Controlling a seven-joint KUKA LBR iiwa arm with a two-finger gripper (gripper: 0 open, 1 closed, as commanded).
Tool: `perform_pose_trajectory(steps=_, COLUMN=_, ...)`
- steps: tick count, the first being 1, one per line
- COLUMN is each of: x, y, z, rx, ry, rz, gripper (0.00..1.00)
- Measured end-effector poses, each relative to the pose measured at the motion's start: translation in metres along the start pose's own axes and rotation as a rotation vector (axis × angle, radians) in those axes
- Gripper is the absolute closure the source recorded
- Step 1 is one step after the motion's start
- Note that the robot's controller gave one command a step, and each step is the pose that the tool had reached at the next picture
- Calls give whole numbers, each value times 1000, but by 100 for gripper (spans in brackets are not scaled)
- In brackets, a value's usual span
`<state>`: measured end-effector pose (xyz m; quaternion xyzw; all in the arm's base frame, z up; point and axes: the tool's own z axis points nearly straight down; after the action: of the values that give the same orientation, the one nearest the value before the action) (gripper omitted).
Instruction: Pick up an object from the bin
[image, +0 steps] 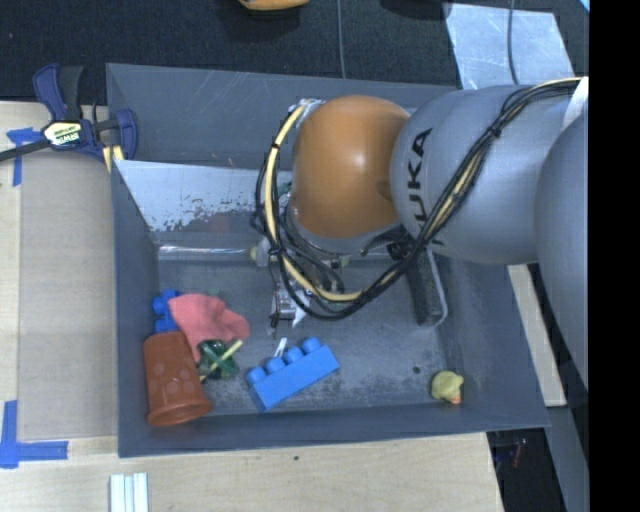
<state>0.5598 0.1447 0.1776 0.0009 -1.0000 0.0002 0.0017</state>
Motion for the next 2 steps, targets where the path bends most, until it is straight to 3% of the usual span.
perform_pose_trajectory(steps=1, x=-2, y=0, z=-3, rx=-1, ry=-6, rz=2, gripper=0)
perform_pose_trajectory(steps=2, x=30, y=-31, z=70, rx=-1, ry=-11, rz=-293, gripper=0)
